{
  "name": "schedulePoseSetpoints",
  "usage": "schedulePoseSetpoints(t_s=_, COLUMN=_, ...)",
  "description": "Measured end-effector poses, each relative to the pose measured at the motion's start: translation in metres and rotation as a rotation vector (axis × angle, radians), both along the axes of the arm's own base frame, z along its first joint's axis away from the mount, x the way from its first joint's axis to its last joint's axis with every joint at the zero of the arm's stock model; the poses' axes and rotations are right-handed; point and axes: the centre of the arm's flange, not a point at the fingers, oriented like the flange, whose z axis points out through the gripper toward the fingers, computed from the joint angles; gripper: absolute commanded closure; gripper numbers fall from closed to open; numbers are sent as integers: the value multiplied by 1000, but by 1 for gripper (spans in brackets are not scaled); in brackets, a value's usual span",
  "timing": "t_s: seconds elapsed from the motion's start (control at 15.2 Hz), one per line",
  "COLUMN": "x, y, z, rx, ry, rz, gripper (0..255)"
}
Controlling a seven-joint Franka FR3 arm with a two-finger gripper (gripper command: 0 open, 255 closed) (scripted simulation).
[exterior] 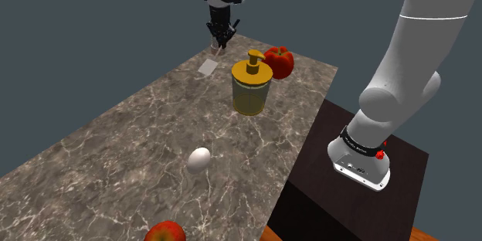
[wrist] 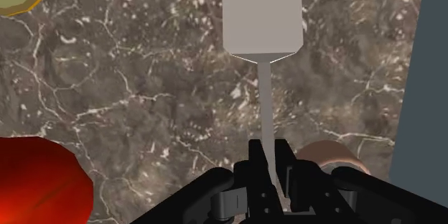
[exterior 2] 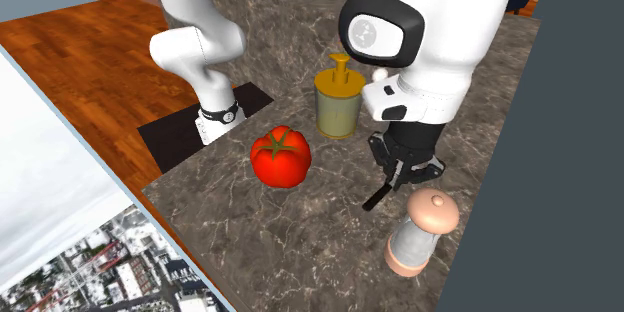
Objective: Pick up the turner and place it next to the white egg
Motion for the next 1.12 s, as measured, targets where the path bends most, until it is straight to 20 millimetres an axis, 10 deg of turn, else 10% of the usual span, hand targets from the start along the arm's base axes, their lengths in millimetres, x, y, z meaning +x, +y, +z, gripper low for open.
schedulePoseSetpoints(t_s=0.53, x=1, y=-1, z=41, rx=0, ry=0, rz=0, gripper=255)
schedulePoseSetpoints(t_s=1.12, x=-90, y=59, z=43, rx=0, ry=0, rz=1, gripper=255)
